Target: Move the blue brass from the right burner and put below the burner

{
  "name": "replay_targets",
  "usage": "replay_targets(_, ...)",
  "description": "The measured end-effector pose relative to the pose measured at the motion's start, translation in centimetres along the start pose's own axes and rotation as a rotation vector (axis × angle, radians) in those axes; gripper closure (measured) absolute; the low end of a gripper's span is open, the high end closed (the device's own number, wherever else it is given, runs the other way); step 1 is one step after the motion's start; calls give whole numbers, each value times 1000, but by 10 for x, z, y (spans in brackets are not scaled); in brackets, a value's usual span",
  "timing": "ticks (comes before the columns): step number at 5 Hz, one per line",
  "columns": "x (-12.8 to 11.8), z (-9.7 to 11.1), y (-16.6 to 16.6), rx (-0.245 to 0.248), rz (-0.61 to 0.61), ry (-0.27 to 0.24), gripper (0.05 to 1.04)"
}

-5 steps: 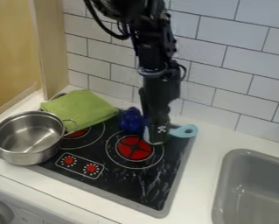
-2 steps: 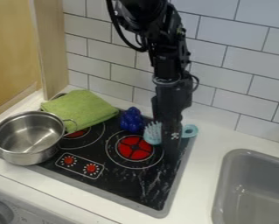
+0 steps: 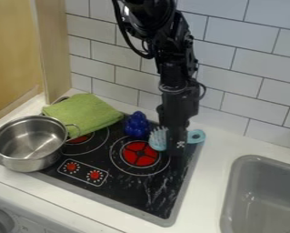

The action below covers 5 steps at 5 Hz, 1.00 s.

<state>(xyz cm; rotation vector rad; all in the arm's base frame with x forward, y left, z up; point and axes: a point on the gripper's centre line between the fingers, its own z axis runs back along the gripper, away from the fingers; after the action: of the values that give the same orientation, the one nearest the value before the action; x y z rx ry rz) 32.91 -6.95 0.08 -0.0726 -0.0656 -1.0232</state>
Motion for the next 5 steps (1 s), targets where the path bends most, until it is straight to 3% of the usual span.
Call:
replay_targets(3,-8,2,0,-27,4,18,373)
replay_targets(4,-5,27,5,23,-1,-25,373)
replay_targets(5,-9,46,-3,39,-13,-41,373)
